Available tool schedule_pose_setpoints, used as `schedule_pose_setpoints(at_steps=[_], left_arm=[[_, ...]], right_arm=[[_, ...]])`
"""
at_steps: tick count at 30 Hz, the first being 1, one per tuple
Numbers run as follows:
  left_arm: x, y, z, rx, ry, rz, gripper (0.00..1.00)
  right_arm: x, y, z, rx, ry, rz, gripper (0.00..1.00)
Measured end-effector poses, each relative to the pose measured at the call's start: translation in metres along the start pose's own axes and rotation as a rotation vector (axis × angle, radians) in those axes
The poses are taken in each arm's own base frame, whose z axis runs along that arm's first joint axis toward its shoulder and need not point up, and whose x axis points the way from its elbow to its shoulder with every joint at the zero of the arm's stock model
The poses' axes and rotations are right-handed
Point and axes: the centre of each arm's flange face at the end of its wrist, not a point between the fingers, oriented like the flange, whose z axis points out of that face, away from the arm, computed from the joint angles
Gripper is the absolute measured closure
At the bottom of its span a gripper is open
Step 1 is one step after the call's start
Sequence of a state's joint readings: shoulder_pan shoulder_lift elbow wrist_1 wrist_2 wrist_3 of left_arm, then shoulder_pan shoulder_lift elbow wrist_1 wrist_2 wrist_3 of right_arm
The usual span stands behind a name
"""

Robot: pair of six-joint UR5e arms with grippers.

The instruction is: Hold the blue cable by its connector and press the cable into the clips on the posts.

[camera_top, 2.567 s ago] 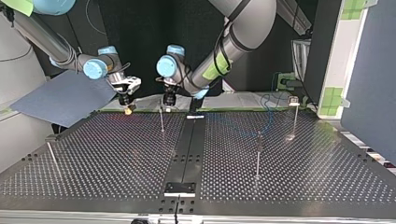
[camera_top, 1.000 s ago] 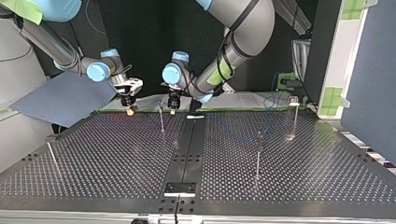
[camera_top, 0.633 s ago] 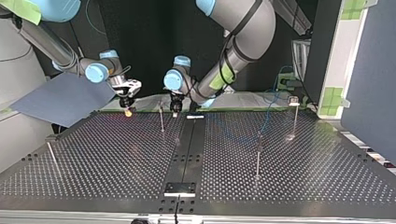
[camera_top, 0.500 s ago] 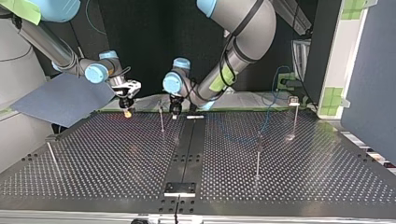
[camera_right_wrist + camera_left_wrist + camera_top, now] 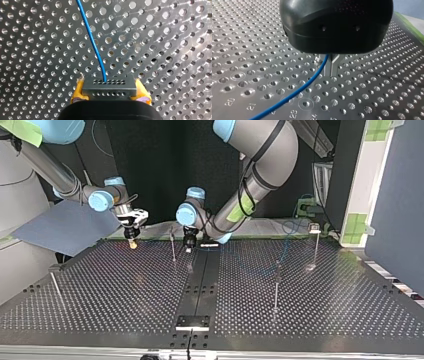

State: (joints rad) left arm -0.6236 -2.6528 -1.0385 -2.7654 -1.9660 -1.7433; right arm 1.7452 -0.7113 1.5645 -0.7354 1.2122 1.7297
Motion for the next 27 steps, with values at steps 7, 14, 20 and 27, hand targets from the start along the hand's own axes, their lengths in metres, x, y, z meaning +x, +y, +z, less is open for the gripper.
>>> schedule_pose_setpoints(at_steps=[7,14,20,27], left_arm=[[0.001,0.001,-0.002,-0.004,0.017,0.022,0.46],[0.005,0.005,-0.008,-0.046,0.051,0.081,0.0],[0.005,0.008,-0.014,-0.092,0.084,0.125,0.0],[-0.013,0.004,-0.025,-0.101,0.116,0.153,0.0]], right_arm=[[0.002,0.001,0.002,-0.001,0.002,0.0,1.0],[0.003,0.0,0.003,0.001,0.001,0.001,1.0],[0.003,0.0,0.003,0.002,0.0,0.003,1.0],[0.003,0.0,0.003,0.006,0.0,0.005,1.0]])
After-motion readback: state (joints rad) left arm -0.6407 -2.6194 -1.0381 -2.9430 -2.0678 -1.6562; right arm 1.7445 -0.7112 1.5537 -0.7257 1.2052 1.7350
